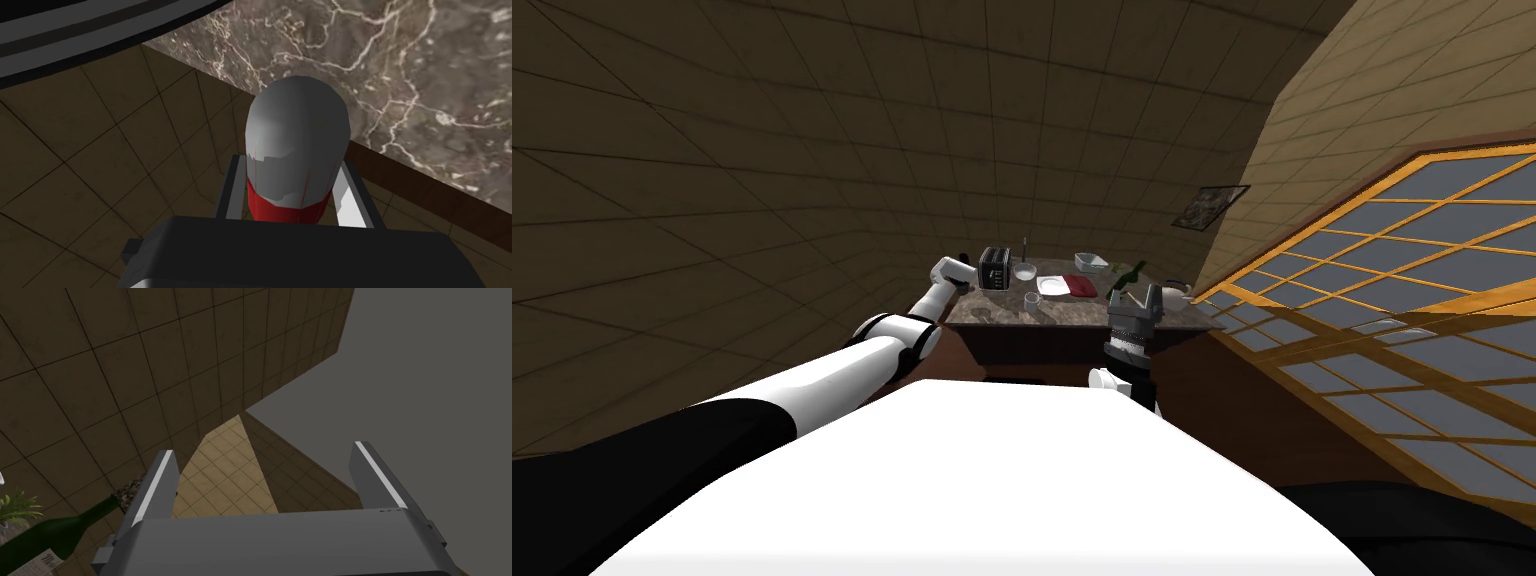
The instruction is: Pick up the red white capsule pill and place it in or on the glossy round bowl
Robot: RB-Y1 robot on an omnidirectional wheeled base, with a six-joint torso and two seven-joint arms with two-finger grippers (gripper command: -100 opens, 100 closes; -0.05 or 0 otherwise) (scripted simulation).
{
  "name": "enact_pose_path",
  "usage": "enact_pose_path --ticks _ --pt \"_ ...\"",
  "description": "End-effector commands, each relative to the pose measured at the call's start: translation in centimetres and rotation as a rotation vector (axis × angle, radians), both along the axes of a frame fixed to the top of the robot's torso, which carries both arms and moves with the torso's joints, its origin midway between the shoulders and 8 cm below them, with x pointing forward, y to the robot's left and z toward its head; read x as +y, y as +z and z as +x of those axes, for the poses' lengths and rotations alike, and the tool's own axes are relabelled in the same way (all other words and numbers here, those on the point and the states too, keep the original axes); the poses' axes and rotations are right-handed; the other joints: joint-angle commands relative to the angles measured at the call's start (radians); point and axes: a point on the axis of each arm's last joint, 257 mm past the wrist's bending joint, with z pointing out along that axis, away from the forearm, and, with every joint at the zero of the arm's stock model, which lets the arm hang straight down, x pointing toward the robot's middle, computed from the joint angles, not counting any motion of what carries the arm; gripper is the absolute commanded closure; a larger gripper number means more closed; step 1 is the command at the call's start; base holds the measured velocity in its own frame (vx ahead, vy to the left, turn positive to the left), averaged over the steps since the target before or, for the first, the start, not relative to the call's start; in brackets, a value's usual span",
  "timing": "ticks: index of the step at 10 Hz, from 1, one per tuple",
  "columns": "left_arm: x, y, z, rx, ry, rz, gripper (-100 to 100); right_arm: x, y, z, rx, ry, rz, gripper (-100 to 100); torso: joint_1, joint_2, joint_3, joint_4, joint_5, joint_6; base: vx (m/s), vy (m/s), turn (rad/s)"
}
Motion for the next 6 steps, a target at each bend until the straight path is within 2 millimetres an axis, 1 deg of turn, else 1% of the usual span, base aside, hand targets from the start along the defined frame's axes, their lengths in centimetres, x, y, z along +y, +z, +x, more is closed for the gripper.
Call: enact_pose_path --ticks 1,2,3,4,5,6 --pt "3.1 1.9 1.2 -0.044 0.031 0.036 100 0.0 0.0 0.0 0.000 0.000 0.000 0 0.000 0.000 0.000 0.000 0.000 0.000 -0.055 -0.022 -0.232" --pt "3.1 1.9 1.3 -0.047 0.029 0.036 100 0.0 0.0 0.0 0.000 0.000 0.000 0 -0.001 0.000 0.000 0.000 -0.001 0.001 -0.037 -0.008 -0.091" --pt "5.0 3.1 1.9 -0.076 0.049 0.057 100 0.0 0.0 0.0 0.000 0.000 0.000 0 -0.001 0.000 0.000 0.000 0.000 0.000 -0.028 -0.012 -0.130" --pt "7.0 4.3 2.3 -0.100 0.071 0.076 100 0.0 0.0 0.0 0.000 0.000 0.000 0 0.000 -0.001 0.000 0.000 0.000 0.000 -0.040 -0.027 -0.277" --pt "7.0 4.3 2.4 -0.103 0.069 0.077 100 0.0 0.0 0.0 0.000 0.000 0.000 0 -0.001 -0.001 0.000 0.000 0.000 0.001 -0.030 -0.018 -0.090" --pt "9.0 5.4 2.8 -0.128 0.090 0.093 100 0.0 0.0 0.0 0.000 0.000 0.000 0 -0.002 -0.001 -0.001 -0.001 0.000 0.001 -0.024 -0.027 -0.155"
